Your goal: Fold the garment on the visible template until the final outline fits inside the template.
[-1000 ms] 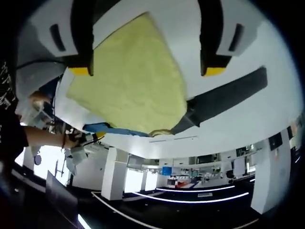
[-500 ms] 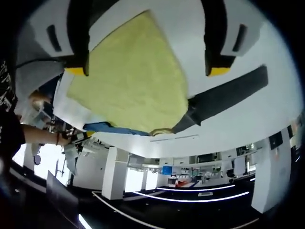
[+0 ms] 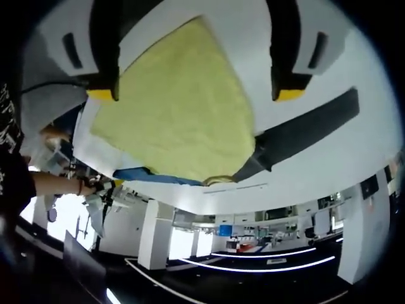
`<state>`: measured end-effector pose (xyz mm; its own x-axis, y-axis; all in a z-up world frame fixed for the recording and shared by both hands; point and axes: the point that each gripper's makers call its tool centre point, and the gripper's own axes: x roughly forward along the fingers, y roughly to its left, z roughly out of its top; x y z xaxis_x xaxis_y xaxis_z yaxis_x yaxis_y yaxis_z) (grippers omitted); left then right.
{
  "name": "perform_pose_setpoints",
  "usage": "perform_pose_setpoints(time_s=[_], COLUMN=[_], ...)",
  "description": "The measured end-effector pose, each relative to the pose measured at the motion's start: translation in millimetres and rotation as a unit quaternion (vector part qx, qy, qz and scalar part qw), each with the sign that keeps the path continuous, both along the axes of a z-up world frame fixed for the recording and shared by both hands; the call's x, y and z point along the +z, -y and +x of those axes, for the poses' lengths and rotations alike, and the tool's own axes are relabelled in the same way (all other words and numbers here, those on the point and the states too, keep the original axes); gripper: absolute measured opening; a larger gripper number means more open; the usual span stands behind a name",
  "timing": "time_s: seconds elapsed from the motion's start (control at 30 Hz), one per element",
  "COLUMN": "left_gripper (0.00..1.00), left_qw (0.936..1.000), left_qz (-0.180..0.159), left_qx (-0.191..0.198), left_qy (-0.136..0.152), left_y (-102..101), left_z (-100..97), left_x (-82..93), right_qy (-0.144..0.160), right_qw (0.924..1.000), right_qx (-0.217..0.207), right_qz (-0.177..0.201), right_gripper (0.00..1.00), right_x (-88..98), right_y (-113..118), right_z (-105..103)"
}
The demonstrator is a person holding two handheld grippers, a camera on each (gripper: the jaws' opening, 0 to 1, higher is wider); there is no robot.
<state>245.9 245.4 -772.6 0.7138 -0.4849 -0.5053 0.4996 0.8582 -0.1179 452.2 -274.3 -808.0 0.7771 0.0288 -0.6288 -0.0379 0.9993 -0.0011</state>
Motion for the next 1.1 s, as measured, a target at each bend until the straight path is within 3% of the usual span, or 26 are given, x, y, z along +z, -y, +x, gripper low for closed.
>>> perform_pose_setpoints(time_s=[0.2, 0.37, 0.5, 0.6, 0.8, 0.87, 1.1], left_gripper=[0.97, 0.97, 0.96, 0.96, 0.95, 0.95, 0.95], left_qw=[1.0000, 1.0000, 1.0000, 0.9999, 0.9998, 0.9998, 0.9998], left_qz=[0.000, 0.006, 0.007, 0.013, 0.016, 0.016, 0.013], left_qx=[0.006, 0.003, 0.005, 0.005, 0.008, 0.010, 0.012], left_qy=[0.003, 0.001, -0.001, -0.003, -0.005, -0.005, -0.002], left_y=[-1, -3, -10, -13, -14, -14, -15], left_z=[1.2, 0.0, -1.1, -1.7, -2.6, -3.0, -4.4], left_x=[2.1, 1.0, -1.7, -3.5, -3.2, -2.8, -1.1], right_qy=[-0.011, -0.037, -0.036, -0.036, -0.030, -0.027, -0.015], right_qw=[0.9998, 0.9986, 0.9972, 0.9971, 0.9977, 0.9983, 0.9998], right_qx=[-0.013, -0.037, -0.057, -0.063, -0.057, -0.048, -0.014], right_qz=[0.004, 0.009, 0.031, 0.024, 0.023, 0.017, 0.008], right_gripper=[0.34, 0.22, 0.15, 0.05, 0.00, 0.00, 0.00], right_x=[-4.6, -18.7, -20.2, -22.8, -20.1, -12.2, 0.9], right_y=[-3, 6, 1, 9, 8, -2, -14], right_z=[-5, -8, -17, -14, -7, -13, 0])
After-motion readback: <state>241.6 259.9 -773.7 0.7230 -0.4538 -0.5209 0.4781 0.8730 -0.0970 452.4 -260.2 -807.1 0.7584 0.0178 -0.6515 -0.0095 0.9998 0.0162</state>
